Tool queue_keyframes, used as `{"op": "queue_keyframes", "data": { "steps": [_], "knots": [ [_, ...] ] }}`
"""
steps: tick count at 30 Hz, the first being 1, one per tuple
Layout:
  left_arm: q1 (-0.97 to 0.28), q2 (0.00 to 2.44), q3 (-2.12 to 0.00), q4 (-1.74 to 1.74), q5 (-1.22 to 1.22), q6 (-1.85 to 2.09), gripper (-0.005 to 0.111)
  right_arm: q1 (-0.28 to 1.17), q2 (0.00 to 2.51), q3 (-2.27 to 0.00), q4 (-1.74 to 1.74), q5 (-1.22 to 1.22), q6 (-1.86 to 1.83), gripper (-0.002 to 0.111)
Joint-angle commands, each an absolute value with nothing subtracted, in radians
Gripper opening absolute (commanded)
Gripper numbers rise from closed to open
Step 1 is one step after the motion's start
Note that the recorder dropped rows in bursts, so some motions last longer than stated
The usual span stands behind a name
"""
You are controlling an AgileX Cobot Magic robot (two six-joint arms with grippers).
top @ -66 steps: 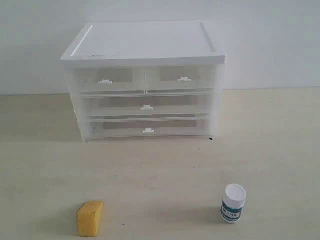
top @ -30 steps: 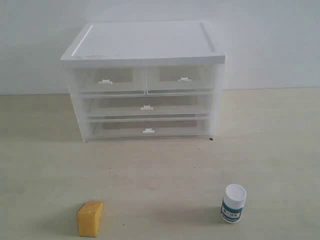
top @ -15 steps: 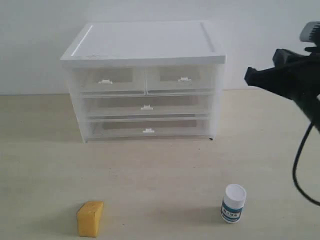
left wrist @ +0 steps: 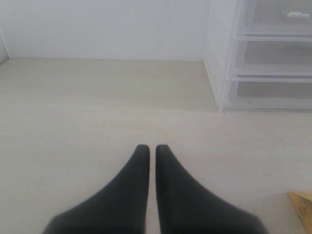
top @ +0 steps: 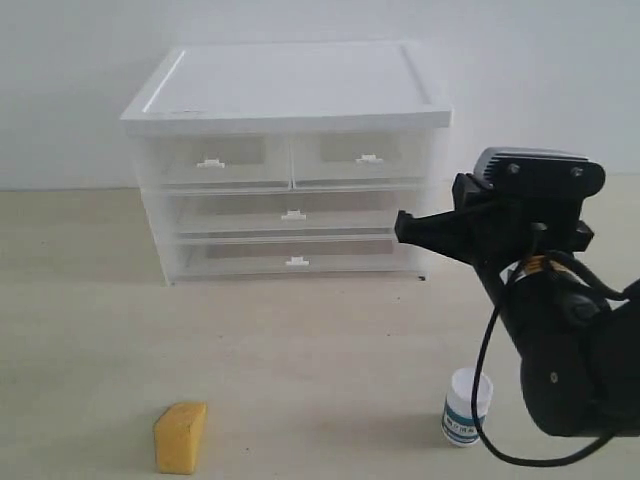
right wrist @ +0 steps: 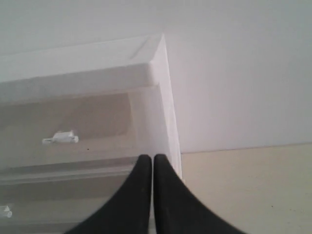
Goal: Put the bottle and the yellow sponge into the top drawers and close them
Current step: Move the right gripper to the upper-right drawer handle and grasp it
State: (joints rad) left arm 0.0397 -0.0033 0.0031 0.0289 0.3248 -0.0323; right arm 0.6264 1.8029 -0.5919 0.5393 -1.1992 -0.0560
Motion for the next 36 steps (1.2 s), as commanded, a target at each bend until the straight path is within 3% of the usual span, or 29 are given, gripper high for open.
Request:
{"op": "queue_keyframes", "data": {
  "steps": [1,8,11,15,17,36],
  "knots": [
    [0.037,0.0,0.0,0.022,0.311,-0.029,0.004,0.628,1.858,-0.649,0.502,-1.221,-0.038,0.0],
    [0.037,0.0,0.0,0.022,0.311,-0.029,0.004,0.628,1.914,-0.754,0.475,-1.157,-0.035,0.005],
    [0.037,0.0,0.0,0.022,0.311,-0.029,0.004,0.628,1.938,-0.791,0.457,-1.123,-0.035,0.023],
    [0.037,0.0,0.0,0.022,0.311,-0.029,0.004,0.628,1.973,-0.829,0.459,-1.11,-0.035,0.058],
    [0.037,0.0,0.0,0.022,0.311,-0.029,0.004,0.628,1.988,-0.844,0.459,-1.119,-0.035,0.07],
    [0.037,0.0,0.0,0.022,0.311,-0.029,0.004,0.643,2.077,-0.95,0.497,-1.113,-0.086,0.071]
  ]
}}
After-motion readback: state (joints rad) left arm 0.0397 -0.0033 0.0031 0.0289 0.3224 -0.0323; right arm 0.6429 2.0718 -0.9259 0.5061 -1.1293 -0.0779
